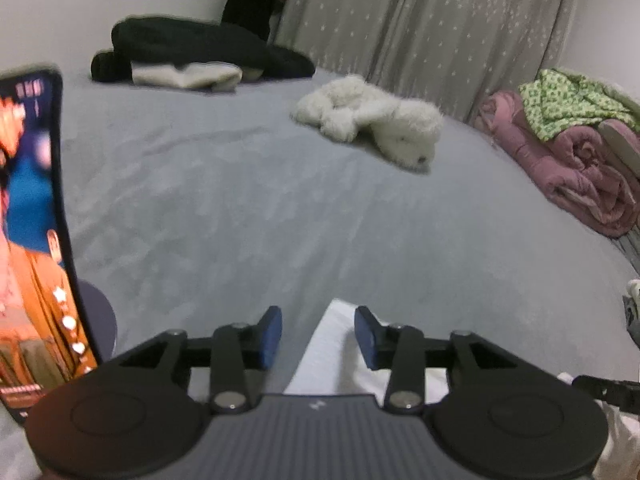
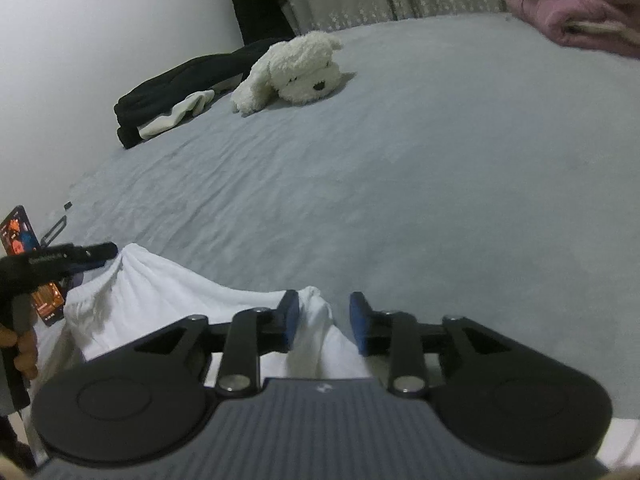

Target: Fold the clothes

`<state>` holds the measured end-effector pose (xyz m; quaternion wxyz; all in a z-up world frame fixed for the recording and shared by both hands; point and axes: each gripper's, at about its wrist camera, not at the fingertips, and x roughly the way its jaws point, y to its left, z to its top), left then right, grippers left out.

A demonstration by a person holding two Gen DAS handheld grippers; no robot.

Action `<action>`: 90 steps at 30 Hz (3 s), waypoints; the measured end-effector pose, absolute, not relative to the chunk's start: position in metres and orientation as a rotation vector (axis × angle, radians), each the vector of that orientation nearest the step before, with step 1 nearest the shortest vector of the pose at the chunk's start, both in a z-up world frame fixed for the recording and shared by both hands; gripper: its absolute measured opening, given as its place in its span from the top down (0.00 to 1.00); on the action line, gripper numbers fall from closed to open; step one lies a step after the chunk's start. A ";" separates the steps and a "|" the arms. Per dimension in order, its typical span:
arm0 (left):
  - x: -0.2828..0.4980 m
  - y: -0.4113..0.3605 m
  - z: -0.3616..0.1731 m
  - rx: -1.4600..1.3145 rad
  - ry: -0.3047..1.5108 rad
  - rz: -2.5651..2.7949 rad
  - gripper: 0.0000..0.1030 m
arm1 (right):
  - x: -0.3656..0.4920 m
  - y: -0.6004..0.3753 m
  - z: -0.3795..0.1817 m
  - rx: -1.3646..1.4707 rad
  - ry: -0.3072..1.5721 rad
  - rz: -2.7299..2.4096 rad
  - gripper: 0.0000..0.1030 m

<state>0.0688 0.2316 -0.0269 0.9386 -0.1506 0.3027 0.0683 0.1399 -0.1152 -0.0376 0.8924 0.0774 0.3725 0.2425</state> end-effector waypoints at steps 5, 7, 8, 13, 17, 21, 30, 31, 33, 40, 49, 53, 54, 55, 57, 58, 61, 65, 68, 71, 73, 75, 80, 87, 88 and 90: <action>0.061 0.215 -0.019 -0.277 0.601 0.079 0.57 | 0.124 -0.127 -0.022 0.144 0.745 0.455 0.65; 0.059 0.206 -0.019 -0.255 0.609 0.046 0.57 | 0.118 -0.137 -0.019 0.146 0.747 0.424 0.64; 0.058 0.200 -0.020 -0.244 0.614 0.028 0.57 | 0.116 -0.143 -0.019 0.149 0.750 0.409 0.64; 0.053 0.172 -0.019 -0.189 0.629 -0.079 0.57 | 0.107 -0.168 -0.021 0.155 0.784 0.330 0.64; 0.047 0.147 -0.019 -0.127 0.627 -0.183 0.57 | 0.096 -0.189 -0.022 0.157 0.821 0.273 0.64; 0.039 0.121 -0.021 -0.056 0.628 -0.309 0.57 | 0.083 -0.211 -0.019 0.170 0.837 0.243 0.64; 0.026 0.059 -0.035 0.119 0.663 -0.574 0.57 | 0.055 -0.238 -0.014 0.185 0.829 0.201 0.64; 0.026 0.054 -0.036 0.129 0.667 -0.595 0.57 | 0.053 -0.239 -0.014 0.183 0.824 0.195 0.64; 0.023 0.044 -0.038 0.144 0.674 -0.627 0.57 | 0.055 -0.242 -0.013 0.198 0.815 0.189 0.64; 0.012 0.024 -0.041 0.182 0.691 -0.717 0.58 | 0.067 -0.244 -0.021 0.231 0.824 0.177 0.64; -0.003 0.021 -0.046 0.253 0.695 -0.790 0.76 | 0.062 -0.254 -0.027 0.231 0.822 0.140 0.97; -0.009 0.026 -0.046 0.263 0.690 -0.817 0.79 | 0.042 -0.262 -0.019 0.222 0.787 0.131 0.97; -0.010 0.027 -0.047 0.267 0.693 -0.823 0.79 | 0.039 -0.263 -0.018 0.221 0.787 0.130 0.97; -0.011 0.028 -0.048 0.272 0.696 -0.828 0.79 | 0.035 -0.264 -0.018 0.220 0.787 0.129 0.97; -0.014 0.029 -0.048 0.278 0.700 -0.839 0.79 | 0.028 -0.267 -0.018 0.215 0.793 0.126 0.99; -0.015 0.029 -0.049 0.281 0.701 -0.844 0.79 | 0.025 -0.268 -0.019 0.214 0.799 0.126 0.99; -0.017 0.032 -0.049 0.280 0.709 -0.858 0.78 | 0.018 -0.269 -0.026 0.202 0.833 0.125 0.99; -0.016 0.038 -0.048 0.264 0.715 -0.850 0.77 | 0.016 -0.272 -0.034 0.212 0.856 0.126 0.94; -0.014 0.040 -0.045 0.249 0.702 -0.826 0.75 | 0.017 -0.276 -0.036 0.241 0.852 0.132 0.85; -0.009 0.038 -0.042 0.218 0.680 -0.813 0.70 | 0.021 -0.284 -0.032 0.292 0.825 0.117 0.71; -0.005 0.035 -0.041 0.201 0.672 -0.809 0.69 | 0.026 -0.289 -0.028 0.318 0.797 0.099 0.70; 0.000 0.030 -0.040 0.183 0.663 -0.802 0.69 | 0.033 -0.289 -0.024 0.312 0.766 0.080 0.70; 0.012 0.013 -0.039 0.124 0.652 -0.810 0.69 | 0.058 -0.282 -0.023 0.231 0.710 0.040 0.70; 0.021 -0.018 -0.044 0.097 0.660 -0.854 0.69 | 0.097 -0.275 -0.042 0.158 0.698 0.002 0.70; 0.022 -0.021 -0.045 0.095 0.662 -0.859 0.69 | 0.101 -0.275 -0.046 0.153 0.702 -0.007 0.70; 0.024 -0.027 -0.048 0.093 0.667 -0.865 0.69 | 0.107 -0.277 -0.051 0.145 0.703 -0.019 0.71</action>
